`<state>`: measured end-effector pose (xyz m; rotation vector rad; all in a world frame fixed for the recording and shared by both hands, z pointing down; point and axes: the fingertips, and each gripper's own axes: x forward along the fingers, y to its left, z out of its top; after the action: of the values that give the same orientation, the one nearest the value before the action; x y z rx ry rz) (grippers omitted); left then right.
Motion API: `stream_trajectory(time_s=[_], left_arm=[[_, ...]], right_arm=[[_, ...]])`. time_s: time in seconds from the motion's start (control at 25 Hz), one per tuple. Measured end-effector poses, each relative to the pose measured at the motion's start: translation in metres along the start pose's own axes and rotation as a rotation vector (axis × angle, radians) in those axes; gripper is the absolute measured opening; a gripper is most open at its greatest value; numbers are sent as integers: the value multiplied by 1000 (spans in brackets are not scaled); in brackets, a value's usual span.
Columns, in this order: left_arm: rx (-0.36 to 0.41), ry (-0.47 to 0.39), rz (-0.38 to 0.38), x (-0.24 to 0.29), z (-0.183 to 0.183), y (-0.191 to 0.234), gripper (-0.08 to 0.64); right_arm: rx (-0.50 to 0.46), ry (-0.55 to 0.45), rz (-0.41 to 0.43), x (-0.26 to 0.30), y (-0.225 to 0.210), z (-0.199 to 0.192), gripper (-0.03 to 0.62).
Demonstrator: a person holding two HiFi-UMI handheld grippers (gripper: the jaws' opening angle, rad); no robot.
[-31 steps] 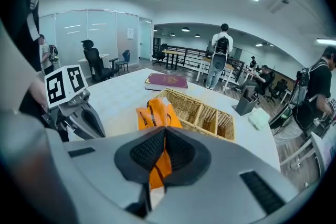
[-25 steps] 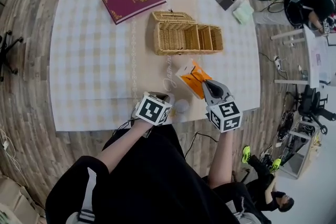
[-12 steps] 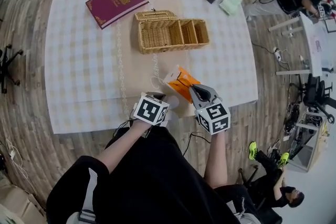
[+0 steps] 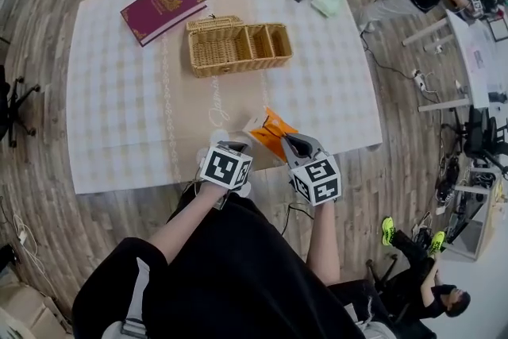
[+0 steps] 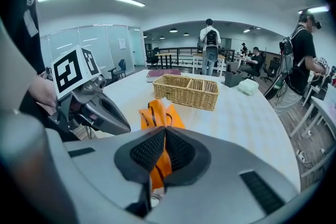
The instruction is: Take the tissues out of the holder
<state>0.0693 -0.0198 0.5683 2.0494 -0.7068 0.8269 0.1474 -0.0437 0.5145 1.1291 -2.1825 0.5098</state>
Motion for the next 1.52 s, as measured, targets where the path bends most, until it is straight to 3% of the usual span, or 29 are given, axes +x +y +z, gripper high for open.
stream_trajectory(time_s=[0.72, 1.12, 1.52], left_arm=[[93, -2, -50, 56, -18, -119, 0], [169, 50, -75, 67, -11, -135, 0], [219, 71, -130, 64, 20, -122, 0]], right_arm=[[97, -41, -99, -96, -41, -91, 17], [202, -77, -174, -114, -59, -102, 17], [248, -61, -206, -94, -63, -80, 17]])
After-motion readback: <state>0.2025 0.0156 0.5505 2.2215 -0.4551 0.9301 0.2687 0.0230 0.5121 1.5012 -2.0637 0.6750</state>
